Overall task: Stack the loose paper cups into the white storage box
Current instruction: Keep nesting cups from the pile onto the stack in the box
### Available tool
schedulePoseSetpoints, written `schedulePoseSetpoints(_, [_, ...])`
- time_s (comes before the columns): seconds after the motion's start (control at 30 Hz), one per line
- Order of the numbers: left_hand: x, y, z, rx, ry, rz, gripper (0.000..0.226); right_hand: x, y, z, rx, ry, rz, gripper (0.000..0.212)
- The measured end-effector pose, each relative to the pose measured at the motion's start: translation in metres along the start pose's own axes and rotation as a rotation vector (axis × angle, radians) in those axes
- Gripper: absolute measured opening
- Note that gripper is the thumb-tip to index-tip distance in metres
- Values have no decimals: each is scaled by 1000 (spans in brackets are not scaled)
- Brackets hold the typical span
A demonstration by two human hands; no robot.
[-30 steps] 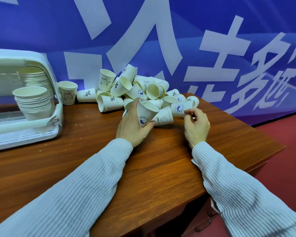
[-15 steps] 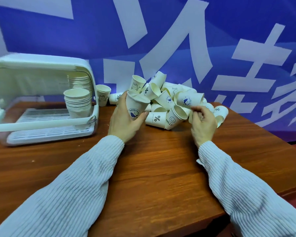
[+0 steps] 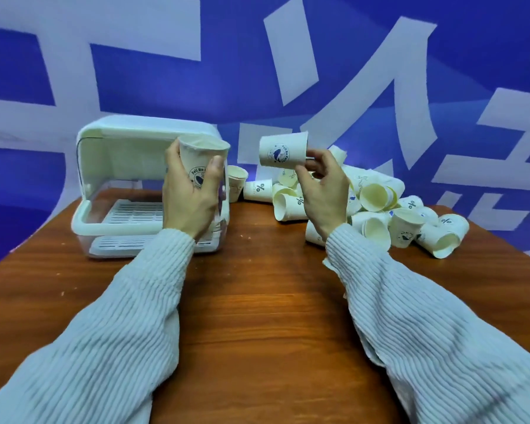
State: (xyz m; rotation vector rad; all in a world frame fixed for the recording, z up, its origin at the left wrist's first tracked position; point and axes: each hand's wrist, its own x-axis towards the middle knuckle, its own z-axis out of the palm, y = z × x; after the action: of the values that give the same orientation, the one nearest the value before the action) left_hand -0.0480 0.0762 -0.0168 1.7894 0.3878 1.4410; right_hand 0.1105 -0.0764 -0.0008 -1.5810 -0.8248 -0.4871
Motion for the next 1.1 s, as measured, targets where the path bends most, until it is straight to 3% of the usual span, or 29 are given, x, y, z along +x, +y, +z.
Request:
schedulePoseSetpoints(0.13, [25,-14,-29,-55,146,-90,79,3,-21,45,16,-140,-146,18])
schedulePoseSetpoints(0.27, [33,-28,-47,-38,206,-120,76,10,-39,79,-125,-297,-290,19])
schedulePoseSetpoints(0.53, [31,-41,-47,-9,206,-112,66,17,-54,111,-492,-840,-337,40])
schedulePoseSetpoints(0.63, [29,-44,-47,22,193,-117,61,2,-50,115,-606,-936,-415,38])
schedulePoseSetpoints(0.77, [30,-41,-45,24,137,-152,54,-3,-45,111,-527,-908,-382,38])
schedulePoseSetpoints(0.87, [33,-32,-38,5,113,-114,55,-6,-44,103,-394,-746,-368,44])
schedulePoseSetpoints(0.97, [42,-22,-30,28,81,-72,62,-6,-42,96,-306,-600,-333,38])
schedulePoseSetpoints(1.1, [49,-24,-23,147,-38,15,73,-5,-38,84,-287,-525,-281,32])
